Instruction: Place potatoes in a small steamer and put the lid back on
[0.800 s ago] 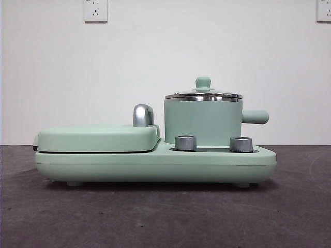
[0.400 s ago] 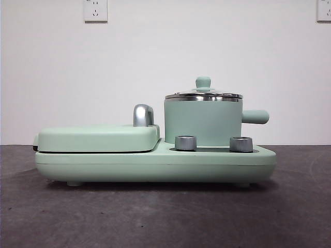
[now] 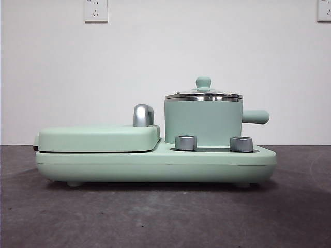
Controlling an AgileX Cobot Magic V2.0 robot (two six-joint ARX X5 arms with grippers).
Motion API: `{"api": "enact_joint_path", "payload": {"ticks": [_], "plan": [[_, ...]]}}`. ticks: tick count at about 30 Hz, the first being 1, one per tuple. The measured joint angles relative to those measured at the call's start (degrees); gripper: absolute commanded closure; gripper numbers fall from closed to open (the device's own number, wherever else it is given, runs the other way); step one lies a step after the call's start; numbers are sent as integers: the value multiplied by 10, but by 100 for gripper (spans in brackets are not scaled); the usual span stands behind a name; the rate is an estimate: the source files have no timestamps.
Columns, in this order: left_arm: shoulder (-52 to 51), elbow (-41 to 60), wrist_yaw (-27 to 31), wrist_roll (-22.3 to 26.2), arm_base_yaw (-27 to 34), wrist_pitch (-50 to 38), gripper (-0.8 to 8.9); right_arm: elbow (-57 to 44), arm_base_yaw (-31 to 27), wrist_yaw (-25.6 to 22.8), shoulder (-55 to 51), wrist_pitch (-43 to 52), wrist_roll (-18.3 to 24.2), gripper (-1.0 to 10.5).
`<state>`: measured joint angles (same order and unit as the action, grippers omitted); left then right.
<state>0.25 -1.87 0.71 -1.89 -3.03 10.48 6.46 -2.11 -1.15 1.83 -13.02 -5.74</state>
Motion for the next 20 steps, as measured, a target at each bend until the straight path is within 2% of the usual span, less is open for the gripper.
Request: {"api": "enact_joint_path", "payload": {"ticks": [5, 11, 20], "plan": [[0, 0, 0, 0, 0, 0, 808, -45, 19, 12, -14, 4, 0, 931], [0, 0, 0, 0, 0, 0, 808, -49, 26, 40, -15, 19, 14, 931], [0, 0, 0, 0, 0, 0, 808, -52, 26, 40, -15, 28, 29, 931]]}}
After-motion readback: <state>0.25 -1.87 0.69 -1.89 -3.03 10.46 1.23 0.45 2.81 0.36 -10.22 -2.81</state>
